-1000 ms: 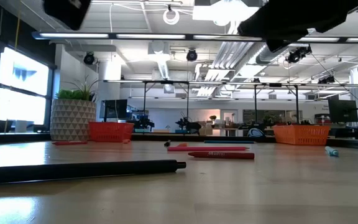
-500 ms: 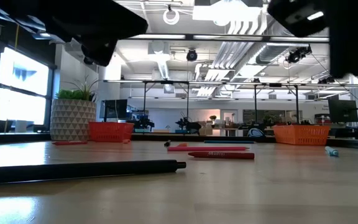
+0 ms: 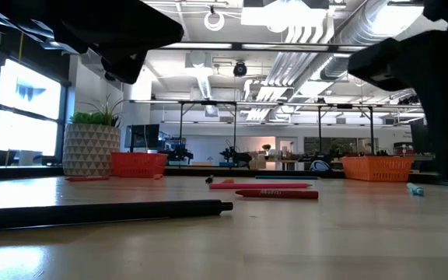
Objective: Sort crayons/erasers/pens/pencils in bins
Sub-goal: Put the green pencil into the red bin
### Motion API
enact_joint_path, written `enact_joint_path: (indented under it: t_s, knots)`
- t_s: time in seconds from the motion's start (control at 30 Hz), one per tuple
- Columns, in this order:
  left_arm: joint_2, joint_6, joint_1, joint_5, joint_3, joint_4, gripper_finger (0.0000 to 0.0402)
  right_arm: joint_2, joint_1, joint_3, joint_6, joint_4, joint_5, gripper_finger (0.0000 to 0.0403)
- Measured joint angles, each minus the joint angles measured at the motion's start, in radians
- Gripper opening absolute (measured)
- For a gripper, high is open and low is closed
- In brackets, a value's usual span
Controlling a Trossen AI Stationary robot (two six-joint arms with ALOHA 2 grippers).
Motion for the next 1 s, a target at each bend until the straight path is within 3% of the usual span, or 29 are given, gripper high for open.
enact_joint_path:
  t_s: [0.43,0.8,1.0]
  knots:
    - [-0.017,-0.036,0.000,0.002,0.000,-0.012,0.0000,0.000,-0.018,-0.105,0.000,0.122,-0.030,0.0121]
    - [-0.292,0.059,-0.016,-0.056,0.001,-0.107,0.0000,-0.006,-0.038,-0.135,-0.003,0.169,-0.066,0.0083]
    - [-0.338,0.045,-0.017,-0.060,0.002,-0.182,0.0000,-0.005,-0.044,-0.135,0.016,0.171,-0.058,0.0059]
